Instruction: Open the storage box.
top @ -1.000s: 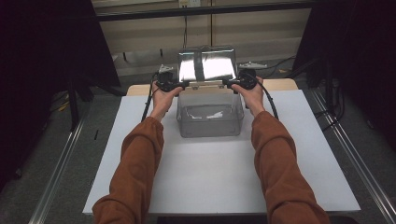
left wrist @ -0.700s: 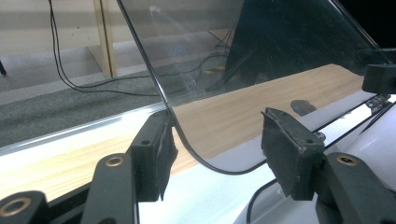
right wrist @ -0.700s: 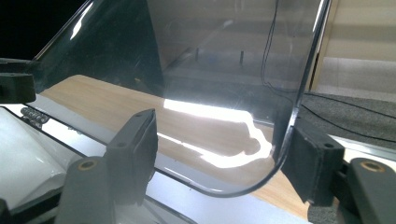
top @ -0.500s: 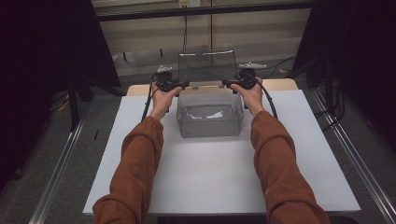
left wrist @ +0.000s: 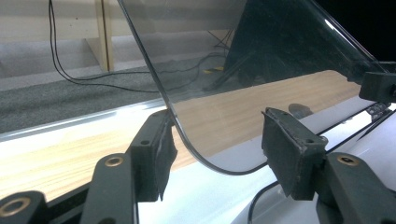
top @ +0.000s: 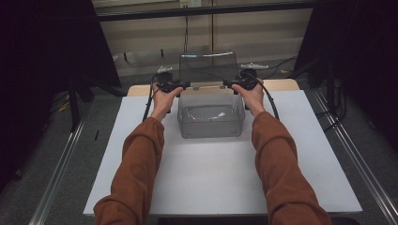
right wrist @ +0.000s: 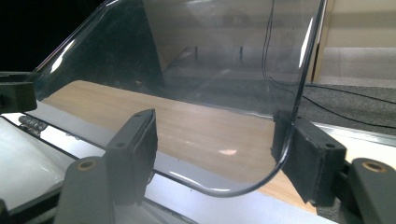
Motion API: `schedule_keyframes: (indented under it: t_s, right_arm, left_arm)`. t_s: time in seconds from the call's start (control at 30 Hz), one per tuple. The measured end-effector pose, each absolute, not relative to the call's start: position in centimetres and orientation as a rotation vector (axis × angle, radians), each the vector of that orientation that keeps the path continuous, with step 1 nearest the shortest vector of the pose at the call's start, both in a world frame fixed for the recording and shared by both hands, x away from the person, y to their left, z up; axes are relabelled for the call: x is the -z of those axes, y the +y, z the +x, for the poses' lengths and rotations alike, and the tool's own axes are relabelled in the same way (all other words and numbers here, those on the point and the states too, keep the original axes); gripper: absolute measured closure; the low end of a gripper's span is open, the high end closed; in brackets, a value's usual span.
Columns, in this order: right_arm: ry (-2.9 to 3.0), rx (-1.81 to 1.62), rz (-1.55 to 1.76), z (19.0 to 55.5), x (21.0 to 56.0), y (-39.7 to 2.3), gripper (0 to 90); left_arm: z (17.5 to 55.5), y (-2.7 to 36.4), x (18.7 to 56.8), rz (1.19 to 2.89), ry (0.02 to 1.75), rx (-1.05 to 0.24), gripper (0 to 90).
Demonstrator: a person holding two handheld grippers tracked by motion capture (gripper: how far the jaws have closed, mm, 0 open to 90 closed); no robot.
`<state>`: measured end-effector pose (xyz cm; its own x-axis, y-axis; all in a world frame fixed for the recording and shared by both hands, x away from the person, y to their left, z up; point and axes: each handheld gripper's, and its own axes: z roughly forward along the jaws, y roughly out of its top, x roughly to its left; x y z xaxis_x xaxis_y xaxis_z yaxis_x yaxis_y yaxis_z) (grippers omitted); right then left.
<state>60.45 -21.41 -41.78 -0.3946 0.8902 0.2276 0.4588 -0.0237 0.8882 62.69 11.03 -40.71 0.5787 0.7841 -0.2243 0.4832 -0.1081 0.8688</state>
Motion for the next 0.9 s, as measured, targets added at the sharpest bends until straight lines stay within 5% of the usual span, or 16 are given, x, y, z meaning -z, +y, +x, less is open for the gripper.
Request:
schedule_keyframes:
  t_s: [0.57, 0.67, 0.9]
  right_arm:
    - [1.805, -1.396, 1.508, 60.71, 42.06, -21.49, 22.7]
    - [1.814, -1.371, 1.448, 60.63, 41.84, -21.10, 28.9]
    - [1.818, -1.362, 1.442, 60.47, 41.86, -21.14, 18.2]
  left_arm:
    - [62.65, 10.91, 40.76, 1.760, 1.065, -0.365, 39.5]
    - [62.48, 10.51, 40.93, 1.770, 1.044, -0.349, 40.5]
    - [62.41, 10.18, 41.05, 1.760, 1.069, -0.378, 40.4]
